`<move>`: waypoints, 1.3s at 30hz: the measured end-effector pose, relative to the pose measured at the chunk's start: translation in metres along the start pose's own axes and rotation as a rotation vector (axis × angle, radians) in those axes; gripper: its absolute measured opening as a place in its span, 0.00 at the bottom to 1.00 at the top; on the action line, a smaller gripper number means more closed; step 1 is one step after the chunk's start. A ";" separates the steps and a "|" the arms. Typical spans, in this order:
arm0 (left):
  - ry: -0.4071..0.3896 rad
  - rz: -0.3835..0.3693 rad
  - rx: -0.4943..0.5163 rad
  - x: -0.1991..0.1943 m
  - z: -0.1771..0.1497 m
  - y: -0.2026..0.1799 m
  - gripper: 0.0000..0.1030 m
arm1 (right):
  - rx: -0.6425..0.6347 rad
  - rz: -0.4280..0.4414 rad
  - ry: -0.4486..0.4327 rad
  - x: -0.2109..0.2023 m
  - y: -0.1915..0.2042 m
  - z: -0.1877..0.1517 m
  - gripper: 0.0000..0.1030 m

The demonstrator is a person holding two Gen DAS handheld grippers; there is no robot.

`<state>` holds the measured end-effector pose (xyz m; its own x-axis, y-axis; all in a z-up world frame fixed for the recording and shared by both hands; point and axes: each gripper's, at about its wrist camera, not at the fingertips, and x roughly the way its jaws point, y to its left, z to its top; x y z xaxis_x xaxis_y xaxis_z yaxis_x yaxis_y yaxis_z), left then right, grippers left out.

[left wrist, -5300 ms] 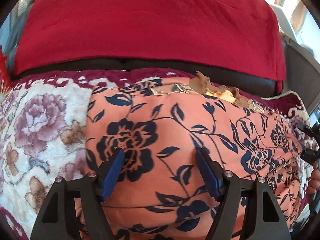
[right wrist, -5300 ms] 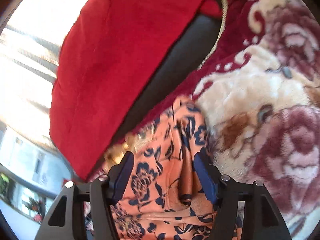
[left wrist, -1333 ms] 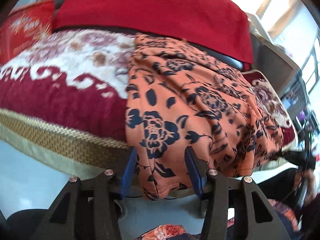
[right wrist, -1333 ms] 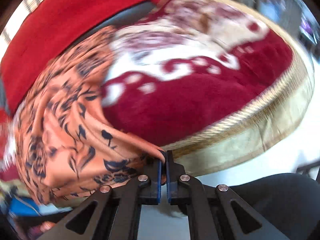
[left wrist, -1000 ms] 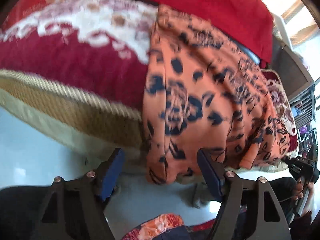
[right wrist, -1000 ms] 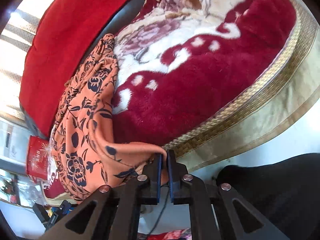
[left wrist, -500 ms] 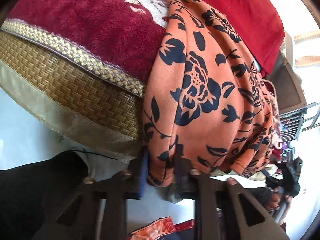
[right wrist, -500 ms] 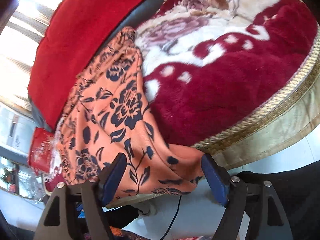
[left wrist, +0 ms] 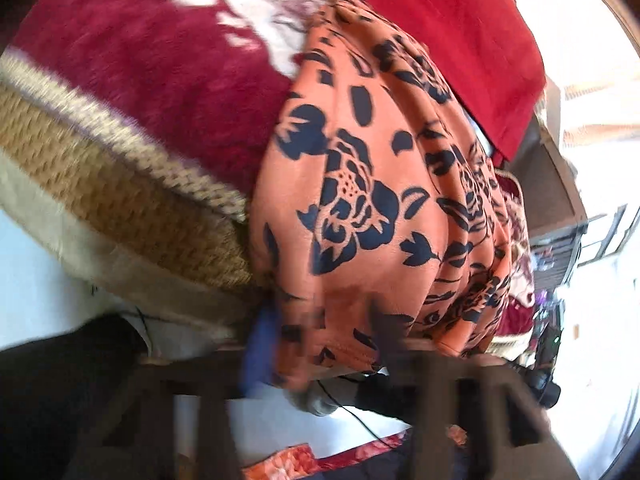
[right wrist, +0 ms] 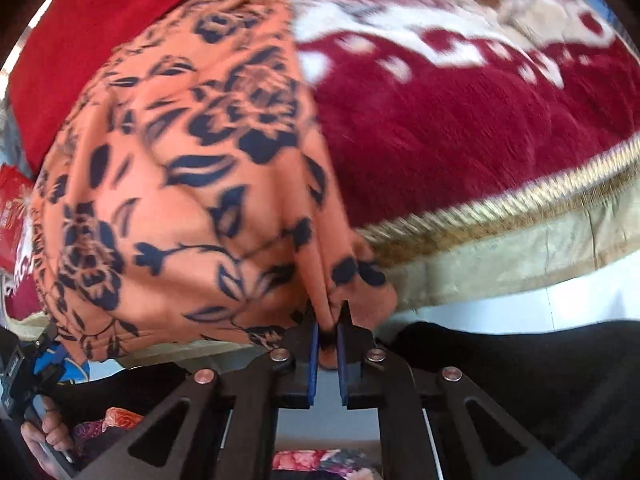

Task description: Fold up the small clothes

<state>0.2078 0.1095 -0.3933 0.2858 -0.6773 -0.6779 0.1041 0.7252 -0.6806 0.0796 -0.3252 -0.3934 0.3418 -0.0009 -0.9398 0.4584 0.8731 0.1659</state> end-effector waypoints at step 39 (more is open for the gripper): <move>0.117 0.270 0.154 -0.048 0.033 0.000 0.71 | 0.032 0.192 0.052 0.024 -0.030 0.019 0.32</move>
<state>0.2255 0.1464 -0.3519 0.2125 -0.4611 -0.8615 0.1852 0.8847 -0.4279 0.0897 -0.3611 -0.4153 0.3828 0.1904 -0.9040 0.4150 0.8388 0.3524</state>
